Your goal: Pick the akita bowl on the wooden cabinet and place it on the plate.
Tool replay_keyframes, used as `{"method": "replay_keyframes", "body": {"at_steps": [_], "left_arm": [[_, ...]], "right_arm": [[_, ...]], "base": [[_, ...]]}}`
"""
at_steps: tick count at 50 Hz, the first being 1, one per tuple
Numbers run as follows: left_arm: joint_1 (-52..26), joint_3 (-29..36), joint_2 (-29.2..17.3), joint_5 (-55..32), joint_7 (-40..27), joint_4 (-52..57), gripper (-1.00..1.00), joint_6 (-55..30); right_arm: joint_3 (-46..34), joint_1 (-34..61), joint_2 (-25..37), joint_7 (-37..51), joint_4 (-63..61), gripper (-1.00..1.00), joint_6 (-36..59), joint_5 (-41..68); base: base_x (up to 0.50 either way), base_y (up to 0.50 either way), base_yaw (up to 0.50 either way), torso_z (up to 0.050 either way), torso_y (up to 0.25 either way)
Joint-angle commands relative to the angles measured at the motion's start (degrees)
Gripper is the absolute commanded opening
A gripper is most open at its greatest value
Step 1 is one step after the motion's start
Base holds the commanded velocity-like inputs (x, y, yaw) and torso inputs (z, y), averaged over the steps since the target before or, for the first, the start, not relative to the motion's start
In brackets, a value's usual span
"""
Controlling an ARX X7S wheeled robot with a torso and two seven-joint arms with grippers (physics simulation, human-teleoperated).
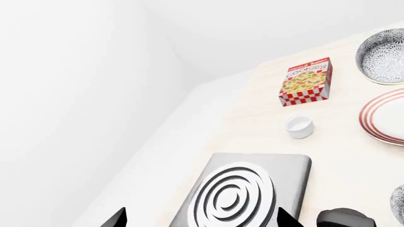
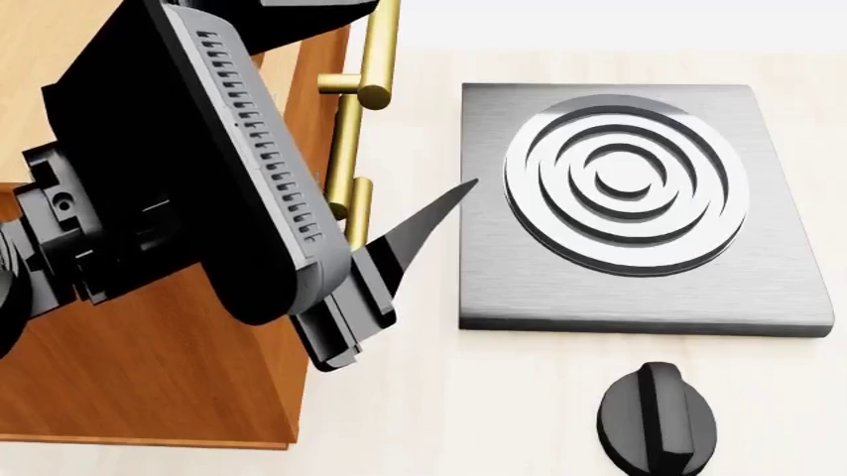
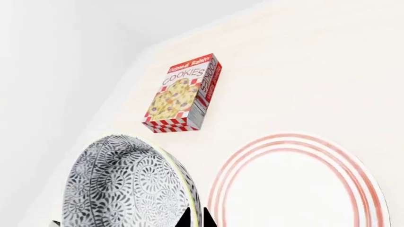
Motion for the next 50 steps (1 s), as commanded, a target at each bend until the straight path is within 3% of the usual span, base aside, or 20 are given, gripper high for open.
{"method": "replay_keyframes", "body": {"at_steps": [1, 50], "left_arm": [[0.17, -0.13, -0.28, -0.14, -0.11, 0.15, 1.0, 0.0], [1.79, 0.12, -0.79, 0.7, 0.06, -0.11, 1.0, 0.91]], "right_arm": [[-1.52, 1.41, -0.48, -1.96, 4.02, -1.0, 0.56, -0.86], [-6.76, 5.98, -0.24, -4.14, 18.15, -1.0, 2.81, -4.16]], "base": [[0.0, 0.0, 0.0, 0.0, 0.0], [0.0, 0.0, 0.0, 0.0, 0.0]]}}
